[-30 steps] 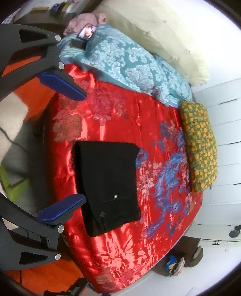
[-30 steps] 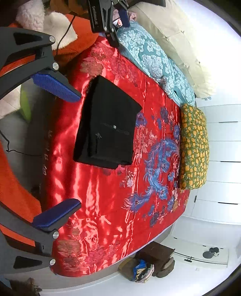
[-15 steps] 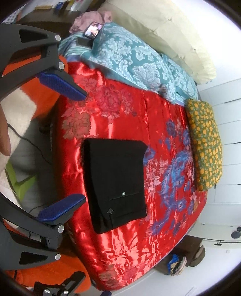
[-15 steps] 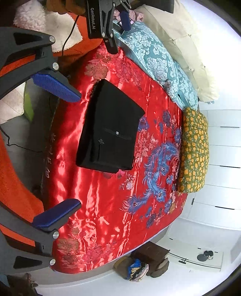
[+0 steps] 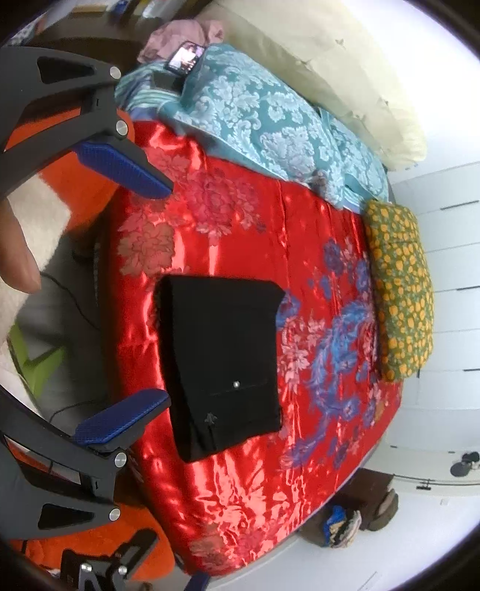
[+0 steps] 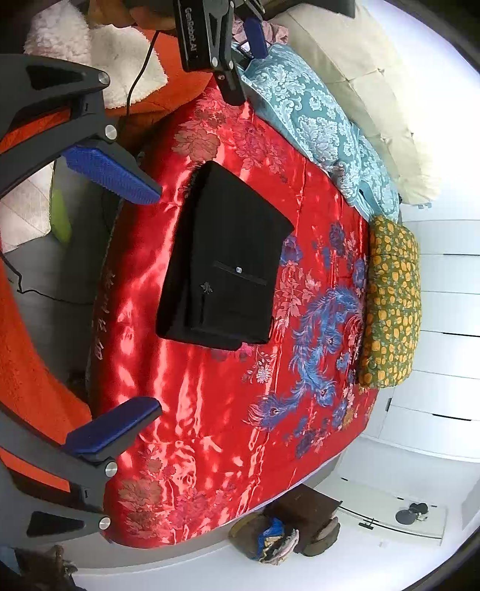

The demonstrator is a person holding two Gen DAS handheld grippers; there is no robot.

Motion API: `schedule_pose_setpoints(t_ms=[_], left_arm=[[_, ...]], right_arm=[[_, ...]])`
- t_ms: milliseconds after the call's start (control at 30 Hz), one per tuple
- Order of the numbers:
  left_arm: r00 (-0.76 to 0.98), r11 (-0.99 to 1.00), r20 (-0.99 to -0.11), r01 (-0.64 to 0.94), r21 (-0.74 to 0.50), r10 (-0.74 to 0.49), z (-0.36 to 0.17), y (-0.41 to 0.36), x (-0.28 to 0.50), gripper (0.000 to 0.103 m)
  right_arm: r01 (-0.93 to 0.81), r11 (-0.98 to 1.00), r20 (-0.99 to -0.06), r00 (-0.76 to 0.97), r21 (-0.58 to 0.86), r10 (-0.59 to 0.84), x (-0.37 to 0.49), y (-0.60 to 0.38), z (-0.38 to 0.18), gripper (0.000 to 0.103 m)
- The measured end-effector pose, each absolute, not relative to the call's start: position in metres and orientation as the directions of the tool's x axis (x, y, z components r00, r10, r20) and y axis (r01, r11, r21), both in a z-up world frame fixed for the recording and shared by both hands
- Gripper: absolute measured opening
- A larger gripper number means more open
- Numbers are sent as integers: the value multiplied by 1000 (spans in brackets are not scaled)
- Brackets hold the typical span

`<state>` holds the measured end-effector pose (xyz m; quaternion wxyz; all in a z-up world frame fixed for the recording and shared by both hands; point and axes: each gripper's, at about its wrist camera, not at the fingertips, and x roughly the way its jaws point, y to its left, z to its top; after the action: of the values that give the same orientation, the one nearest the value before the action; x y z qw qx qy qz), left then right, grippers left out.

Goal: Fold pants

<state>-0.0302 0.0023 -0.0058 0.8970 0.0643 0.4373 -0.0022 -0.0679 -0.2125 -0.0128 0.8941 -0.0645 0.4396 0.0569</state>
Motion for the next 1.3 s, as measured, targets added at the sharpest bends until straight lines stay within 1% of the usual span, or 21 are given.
schedule_pose_setpoints(t_ms=[100, 233, 267, 500, 667, 867, 1000, 1300], left_arm=[[629, 990, -777, 78, 116, 42, -6, 1, -30, 103], [652, 972, -747, 64, 226, 131, -9, -2, -28, 103], [656, 971, -743, 61, 233, 137, -10, -1, -27, 103], [648, 978, -757, 91, 189, 86, -11, -1, -28, 103], [622, 987, -783, 117, 106, 10, -9, 0, -27, 103], [601, 988, -799, 102, 112, 29, -13, 1, -24, 103], [577, 989, -817, 112, 100, 18, -17, -2, -23, 103], [573, 989, -819, 108, 100, 20, -17, -6, -24, 103]], right_arm=[[-161, 984, -792, 609, -73, 41, -68, -209, -13, 103], [-170, 983, -783, 620, -75, 47, -68, -207, -11, 103], [-171, 982, -781, 623, -75, 49, -68, -207, -11, 103], [-166, 984, -777, 626, -58, 59, -64, -208, -15, 103], [-166, 984, -777, 627, -58, 60, -63, -208, -15, 103], [-161, 985, -761, 645, -55, 63, -61, -207, -10, 103], [-151, 987, -747, 663, -63, 53, -61, -207, -5, 103], [-144, 987, -762, 647, -76, 36, -59, -206, -7, 103]])
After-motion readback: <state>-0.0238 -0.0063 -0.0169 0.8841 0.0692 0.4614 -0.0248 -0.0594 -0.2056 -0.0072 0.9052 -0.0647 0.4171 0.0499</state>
